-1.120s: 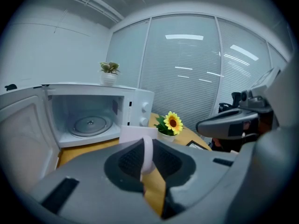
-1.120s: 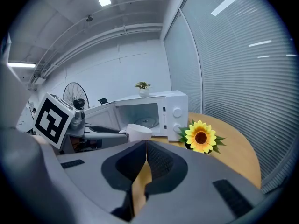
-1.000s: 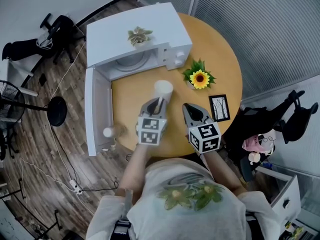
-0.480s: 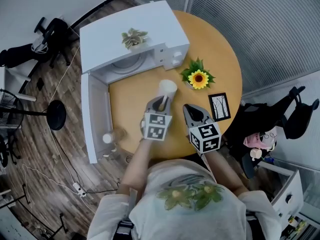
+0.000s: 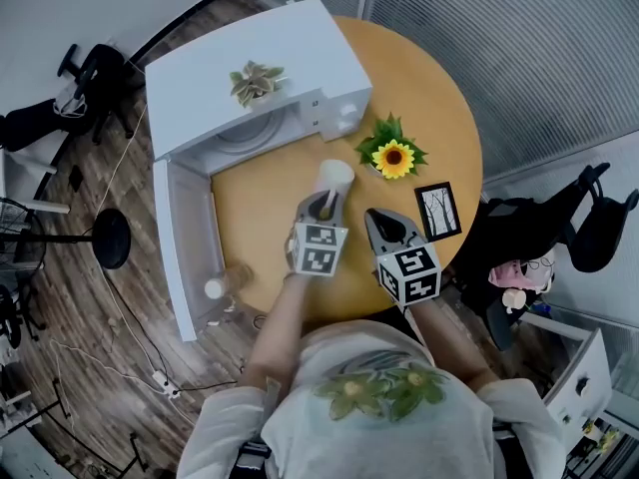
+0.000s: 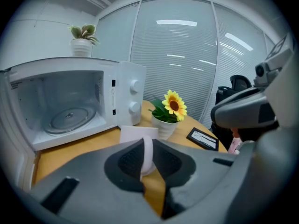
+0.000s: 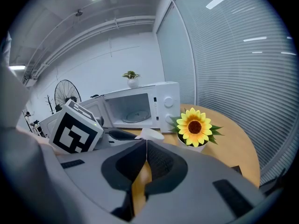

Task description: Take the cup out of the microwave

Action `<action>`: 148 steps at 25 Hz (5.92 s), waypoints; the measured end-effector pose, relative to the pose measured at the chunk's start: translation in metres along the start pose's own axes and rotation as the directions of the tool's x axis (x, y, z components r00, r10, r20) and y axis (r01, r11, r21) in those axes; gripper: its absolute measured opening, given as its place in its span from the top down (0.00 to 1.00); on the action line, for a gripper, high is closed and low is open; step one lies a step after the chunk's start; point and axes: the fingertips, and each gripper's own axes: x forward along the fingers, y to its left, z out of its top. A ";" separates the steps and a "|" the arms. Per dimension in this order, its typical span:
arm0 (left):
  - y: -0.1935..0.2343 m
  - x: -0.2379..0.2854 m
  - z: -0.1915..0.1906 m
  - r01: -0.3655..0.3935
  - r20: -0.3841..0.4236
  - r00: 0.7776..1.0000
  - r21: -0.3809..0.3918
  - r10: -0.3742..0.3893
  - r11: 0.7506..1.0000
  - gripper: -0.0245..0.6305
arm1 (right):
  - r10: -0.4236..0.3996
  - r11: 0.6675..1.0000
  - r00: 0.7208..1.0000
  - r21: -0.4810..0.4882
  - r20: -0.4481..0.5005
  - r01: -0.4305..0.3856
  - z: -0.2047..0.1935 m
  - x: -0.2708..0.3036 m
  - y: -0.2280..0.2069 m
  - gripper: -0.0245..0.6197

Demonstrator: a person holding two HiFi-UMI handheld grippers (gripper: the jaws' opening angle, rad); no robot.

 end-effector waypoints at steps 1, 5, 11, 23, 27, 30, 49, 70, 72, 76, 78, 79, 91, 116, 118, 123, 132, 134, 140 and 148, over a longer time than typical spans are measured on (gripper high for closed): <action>0.000 0.002 -0.002 -0.001 -0.005 1.000 0.000 0.001 1.000 0.88 | 0.001 1.000 1.000 0.000 -0.002 -0.001 0.000 0.001 0.000 0.93; -0.001 0.008 -0.008 -0.002 -0.013 1.000 0.007 0.002 1.000 0.88 | 0.006 1.000 1.000 0.004 -0.010 -0.006 -0.002 0.005 0.000 0.93; 0.001 0.010 -0.012 0.007 -0.004 1.000 0.009 -0.007 1.000 0.88 | 0.013 1.000 1.000 0.010 -0.020 -0.013 -0.004 0.012 0.001 0.94; 0.003 0.002 -0.020 0.008 0.002 1.000 0.005 -0.008 1.000 0.88 | 0.027 1.000 0.999 0.017 -0.039 -0.026 -0.014 0.015 0.006 0.93; 0.003 0.000 -0.022 0.000 0.002 1.000 0.007 0.000 1.000 0.88 | 0.029 0.999 0.999 0.015 -0.039 -0.028 -0.015 0.014 0.007 0.94; 0.002 0.001 -0.035 -0.009 -0.036 0.999 0.000 0.009 1.000 0.88 | 0.030 0.999 0.999 0.015 -0.036 -0.029 -0.015 0.013 0.007 0.93; 0.004 0.000 -0.059 -0.091 -0.028 0.995 0.038 0.092 0.995 0.88 | 0.047 0.999 0.998 0.009 -0.033 -0.047 -0.020 0.003 0.013 0.93; 0.001 0.006 -0.075 -0.083 -0.034 0.996 0.013 0.084 0.996 0.88 | 0.029 1.000 0.999 0.006 -0.039 -0.029 -0.029 -0.007 0.014 0.94; 0.001 0.006 -0.075 -0.086 -0.034 0.996 0.014 0.086 0.996 0.87 | 0.029 1.000 0.999 0.005 -0.038 -0.029 -0.029 -0.007 0.015 0.93; -0.002 0.007 -0.075 -0.096 -0.035 0.995 0.028 0.097 0.995 0.83 | 0.025 1.000 0.999 0.008 -0.033 -0.025 -0.029 -0.008 0.014 0.93; -0.002 0.007 -0.076 -0.101 -0.041 0.994 0.022 0.101 0.995 0.81 | 0.023 1.000 0.999 0.009 -0.031 -0.023 -0.030 -0.009 0.014 0.93; -0.001 0.007 -0.077 -0.104 -0.046 0.993 0.016 0.104 0.994 0.79 | 0.022 1.000 0.999 0.010 -0.030 -0.022 -0.030 -0.010 0.014 0.93; 0.001 -0.011 -0.075 -0.131 -0.058 0.990 -0.030 0.129 0.991 0.78 | 0.031 0.999 0.999 -0.012 -0.008 -0.031 -0.025 -0.021 0.022 0.93; -0.036 -0.107 0.018 -0.186 0.126 0.972 -0.112 0.200 0.976 0.95 | 0.198 0.973 0.980 -0.129 0.030 -0.193 0.003 -0.049 0.038 0.94; -0.040 -0.113 0.022 -0.174 0.134 0.972 -0.129 0.191 0.976 0.96 | 0.210 0.969 0.977 -0.138 0.031 -0.204 0.006 -0.051 0.040 0.94; -0.046 -0.128 0.031 -0.180 0.162 0.966 -0.150 0.203 0.972 0.96 | 0.241 0.959 0.970 -0.159 0.026 -0.234 0.013 -0.057 0.044 0.94; -0.055 -0.150 0.042 -0.204 0.181 0.955 -0.169 0.234 0.964 0.96 | 0.287 0.944 0.958 -0.177 0.018 -0.279 0.019 -0.070 0.049 0.94; -0.055 -0.155 0.048 -0.205 0.188 0.953 -0.170 0.236 0.964 0.96 | 0.295 0.941 0.955 -0.178 0.022 -0.287 0.022 -0.074 0.049 0.94; -0.064 -0.164 0.054 -0.167 0.175 0.964 -0.198 0.202 0.966 0.96 | 0.308 0.938 0.950 -0.179 0.040 -0.297 0.030 -0.082 0.050 0.94; -0.072 -0.162 0.051 -0.157 0.164 0.969 -0.168 0.185 0.973 0.96 | 0.307 0.939 0.951 -0.178 0.038 -0.296 0.028 -0.086 0.051 0.94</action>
